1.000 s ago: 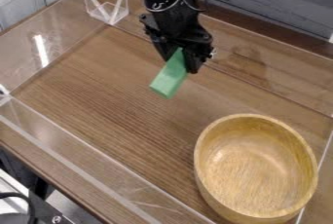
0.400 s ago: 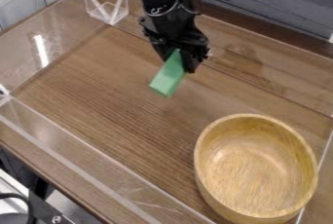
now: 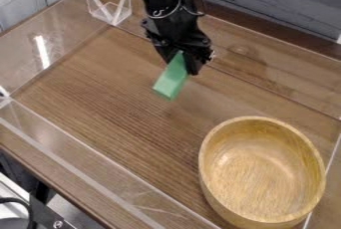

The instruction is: Remove the green block from inside the brown bowl and put it on the table

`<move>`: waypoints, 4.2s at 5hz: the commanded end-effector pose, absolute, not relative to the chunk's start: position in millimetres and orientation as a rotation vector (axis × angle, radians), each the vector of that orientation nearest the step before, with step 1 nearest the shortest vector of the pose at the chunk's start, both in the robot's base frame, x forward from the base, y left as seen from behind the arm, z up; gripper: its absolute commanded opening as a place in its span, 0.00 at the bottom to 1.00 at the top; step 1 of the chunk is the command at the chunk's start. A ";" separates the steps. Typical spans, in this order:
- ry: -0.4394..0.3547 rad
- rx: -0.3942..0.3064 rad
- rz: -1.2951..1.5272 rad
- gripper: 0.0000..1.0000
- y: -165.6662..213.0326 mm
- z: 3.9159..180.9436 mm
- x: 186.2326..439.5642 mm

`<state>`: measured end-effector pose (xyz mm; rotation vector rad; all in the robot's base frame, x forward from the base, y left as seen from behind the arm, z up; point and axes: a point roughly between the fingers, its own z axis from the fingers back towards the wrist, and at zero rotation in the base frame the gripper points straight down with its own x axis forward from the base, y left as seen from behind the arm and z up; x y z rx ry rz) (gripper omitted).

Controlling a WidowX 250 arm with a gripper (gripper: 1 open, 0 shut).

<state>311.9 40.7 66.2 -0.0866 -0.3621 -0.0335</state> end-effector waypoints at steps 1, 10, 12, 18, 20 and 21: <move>-0.419 -0.072 -0.028 0.00 47.2 79.3 321.9; -0.408 -0.096 -0.003 0.00 48.9 71.3 320.9; -0.420 -0.099 0.004 0.00 52.5 69.6 330.0; -0.389 -0.116 0.024 0.00 59.5 60.9 341.8; -0.371 -0.123 0.025 0.00 60.2 59.3 342.1; -0.362 -0.127 0.027 0.00 60.7 58.7 342.3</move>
